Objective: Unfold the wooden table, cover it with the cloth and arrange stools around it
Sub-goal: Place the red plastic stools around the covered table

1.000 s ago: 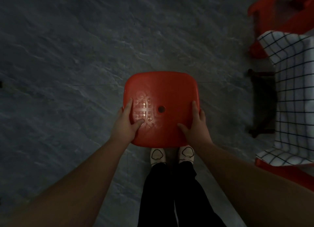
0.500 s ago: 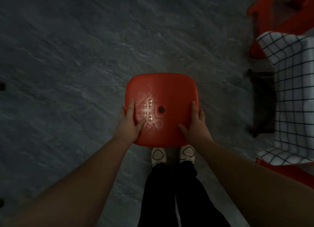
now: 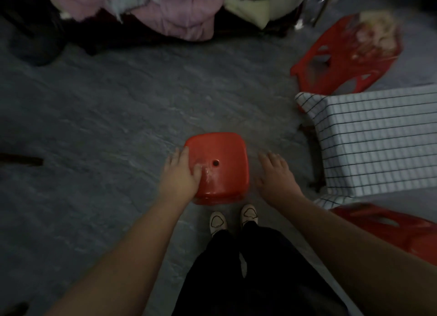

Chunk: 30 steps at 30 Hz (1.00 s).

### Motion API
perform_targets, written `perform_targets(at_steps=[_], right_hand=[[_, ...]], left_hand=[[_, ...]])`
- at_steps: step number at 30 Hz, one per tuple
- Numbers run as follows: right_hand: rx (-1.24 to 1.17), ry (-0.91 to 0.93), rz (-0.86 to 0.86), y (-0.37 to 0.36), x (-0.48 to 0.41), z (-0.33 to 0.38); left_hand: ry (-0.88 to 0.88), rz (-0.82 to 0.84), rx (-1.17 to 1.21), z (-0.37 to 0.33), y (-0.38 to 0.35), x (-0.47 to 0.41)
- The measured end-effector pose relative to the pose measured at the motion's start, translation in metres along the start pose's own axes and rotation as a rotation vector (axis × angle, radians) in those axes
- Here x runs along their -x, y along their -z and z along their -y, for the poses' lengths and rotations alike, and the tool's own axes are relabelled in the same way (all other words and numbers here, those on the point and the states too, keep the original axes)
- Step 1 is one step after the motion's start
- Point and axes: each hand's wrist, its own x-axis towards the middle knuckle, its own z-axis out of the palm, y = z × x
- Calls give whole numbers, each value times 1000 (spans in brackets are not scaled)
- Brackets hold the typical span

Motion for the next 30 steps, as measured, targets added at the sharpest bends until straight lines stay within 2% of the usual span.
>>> perform_targets(at_steps=[3,6,10,16,23,30], right_hand=[[20,-7,-103,33,59,8],[17,-41,-187,49,109,3],[-43,-146,-250,59,156,-17],[-145,-289,-385,77,220,-73],[-211,-471,-629,80,324,-163],[-298,-684,-732,43,462,-280]], left_hand=[[-125,-42,-85,-38,43,38],[-213,-12,-126,-73,64,71],[-366,98,-170,-115,62,91],[-617,123,-231,-200,53,107],[-894,189,-322,-319,4,176],[-1063,253,-329,-416,-93,317]])
